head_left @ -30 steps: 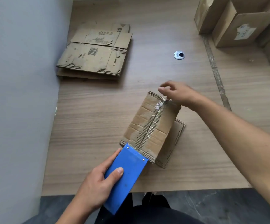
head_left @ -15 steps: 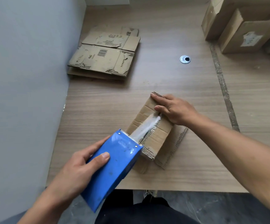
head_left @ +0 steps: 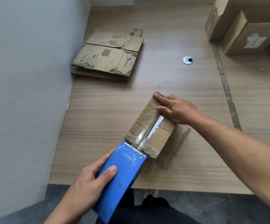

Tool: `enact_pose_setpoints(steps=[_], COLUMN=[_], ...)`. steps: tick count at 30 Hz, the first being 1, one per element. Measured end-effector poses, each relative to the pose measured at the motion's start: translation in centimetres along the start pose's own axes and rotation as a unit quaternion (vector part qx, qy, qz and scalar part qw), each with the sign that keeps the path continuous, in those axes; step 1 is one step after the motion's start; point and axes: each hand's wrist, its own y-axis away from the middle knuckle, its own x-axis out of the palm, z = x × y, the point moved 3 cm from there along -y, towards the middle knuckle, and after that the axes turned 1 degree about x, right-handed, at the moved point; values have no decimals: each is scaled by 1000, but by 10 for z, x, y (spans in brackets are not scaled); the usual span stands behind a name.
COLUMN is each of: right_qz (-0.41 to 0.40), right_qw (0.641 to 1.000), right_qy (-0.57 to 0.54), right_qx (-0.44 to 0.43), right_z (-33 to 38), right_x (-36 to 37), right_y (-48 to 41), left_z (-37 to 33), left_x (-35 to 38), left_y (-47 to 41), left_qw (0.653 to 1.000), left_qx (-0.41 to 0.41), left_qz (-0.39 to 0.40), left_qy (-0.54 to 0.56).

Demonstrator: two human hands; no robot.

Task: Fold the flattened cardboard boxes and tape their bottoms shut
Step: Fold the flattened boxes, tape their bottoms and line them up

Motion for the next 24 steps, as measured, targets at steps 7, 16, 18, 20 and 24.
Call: enact_pose_setpoints(steps=[7,16,18,20,24], right_qz=[19,18,9,-21,-225], right_qw=[1000,1000,1000,1000,962], right_qy=[-7,-8,-3,-4,57], right_qx=[-9,-9,-1,9,-143], right_z=[-1,1,1,2,18], right_x=[0,-1,-1,-1,3], right_y=[-3,-5,-4,0,25], left_z=[23,44,45,45,50], left_x=[4,8,11,17,21], left_y=[-5,-16,-22,-30,-38], left_qw=[1000,999,999,998,997], left_qx=[-11,-28,-16,-2,10], left_qz=[-4,4,4,0,0], left_qy=[-8,-22,-40,-56,-72])
